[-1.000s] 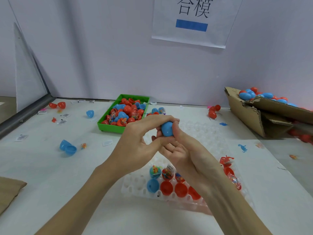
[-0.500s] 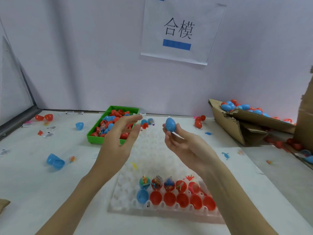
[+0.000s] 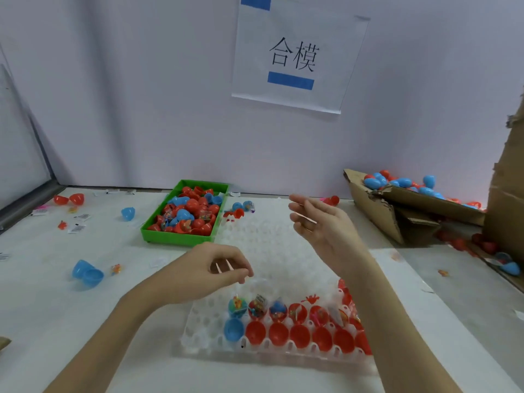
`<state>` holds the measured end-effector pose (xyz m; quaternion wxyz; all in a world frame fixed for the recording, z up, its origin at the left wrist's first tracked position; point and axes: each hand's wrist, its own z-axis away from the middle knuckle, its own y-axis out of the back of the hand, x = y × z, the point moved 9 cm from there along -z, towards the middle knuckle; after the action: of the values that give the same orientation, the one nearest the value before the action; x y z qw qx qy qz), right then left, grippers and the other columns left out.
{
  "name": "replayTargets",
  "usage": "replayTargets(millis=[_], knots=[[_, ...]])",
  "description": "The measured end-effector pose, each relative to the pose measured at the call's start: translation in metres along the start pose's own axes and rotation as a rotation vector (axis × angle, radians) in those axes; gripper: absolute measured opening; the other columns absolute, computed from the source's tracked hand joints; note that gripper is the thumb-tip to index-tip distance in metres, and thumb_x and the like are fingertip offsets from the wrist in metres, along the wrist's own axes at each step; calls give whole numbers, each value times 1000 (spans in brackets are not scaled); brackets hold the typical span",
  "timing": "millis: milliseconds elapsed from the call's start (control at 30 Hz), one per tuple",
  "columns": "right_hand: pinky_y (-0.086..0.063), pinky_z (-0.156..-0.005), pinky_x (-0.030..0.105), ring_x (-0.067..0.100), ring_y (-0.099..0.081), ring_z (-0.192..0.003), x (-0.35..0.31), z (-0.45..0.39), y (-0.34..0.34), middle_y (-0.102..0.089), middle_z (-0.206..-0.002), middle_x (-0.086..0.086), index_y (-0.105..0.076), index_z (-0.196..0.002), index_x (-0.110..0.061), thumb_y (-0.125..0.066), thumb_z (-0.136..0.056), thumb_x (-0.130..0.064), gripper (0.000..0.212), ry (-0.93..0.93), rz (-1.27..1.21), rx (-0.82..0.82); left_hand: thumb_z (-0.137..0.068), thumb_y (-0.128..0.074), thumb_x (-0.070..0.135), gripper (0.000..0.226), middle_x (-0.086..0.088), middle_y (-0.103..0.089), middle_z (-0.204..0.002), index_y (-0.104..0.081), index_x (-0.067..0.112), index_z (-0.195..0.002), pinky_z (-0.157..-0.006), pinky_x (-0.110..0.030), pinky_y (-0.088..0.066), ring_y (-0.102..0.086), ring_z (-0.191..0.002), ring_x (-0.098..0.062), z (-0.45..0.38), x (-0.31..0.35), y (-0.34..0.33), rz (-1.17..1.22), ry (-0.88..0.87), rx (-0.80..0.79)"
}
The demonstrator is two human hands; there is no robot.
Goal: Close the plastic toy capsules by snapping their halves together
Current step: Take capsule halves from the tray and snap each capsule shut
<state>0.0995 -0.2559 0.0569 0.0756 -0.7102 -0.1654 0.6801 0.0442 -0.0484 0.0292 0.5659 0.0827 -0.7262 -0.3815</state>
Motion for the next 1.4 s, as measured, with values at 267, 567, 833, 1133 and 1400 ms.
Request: replayTargets(millis=[267,567,833,1133,1400], knots=[[-55,-70,24,17,-69,-77,5,33,-31,-76,-93,8,-75,-112,-9,-46,-109,-10,30,62,430,-53,-85,-84,43,20,19,-72,-108,-73,42,-102,-75,-22,-54,-63,-85,-4,13,-10,-10,9,33,-261],[-52,-64,21,12,-68,-69,17,37,-38,-77,-85,6,-77,-105,-13,-46,-109,-9,32,3,514,-51,-85,-86,34,14,20,-71,-97,-75,33,-94,-71,-22,-55,-65,-84,-6,10,-6,-15,-101,9,-241],[-55,-65,20,11,-70,-70,22,37,-39,-77,-84,3,-77,-103,-18,-46,-109,-11,33,-5,568,-53,-85,-85,33,23,25,-68,-98,-73,39,-103,-72,-16,-51,-60,-89,0,9,0,-16,-157,-15,-197],[-53,-63,20,12,-70,-71,23,37,-38,-77,-85,5,-78,-103,-16,-45,-108,-9,34,-2,561,-62,-81,-90,19,19,9,-76,-95,-81,25,-96,-85,-25,-61,-75,-90,-11,9,-1,8,65,4,-46],[-58,-68,19,7,-75,-86,29,38,-55,-77,-94,-11,-71,-115,-28,-66,-99,-29,16,32,720,-167,-83,-85,27,14,6,-80,-90,-79,23,-95,-69,-15,-58,-76,-85,-11,8,-28,48,415,178,448]])
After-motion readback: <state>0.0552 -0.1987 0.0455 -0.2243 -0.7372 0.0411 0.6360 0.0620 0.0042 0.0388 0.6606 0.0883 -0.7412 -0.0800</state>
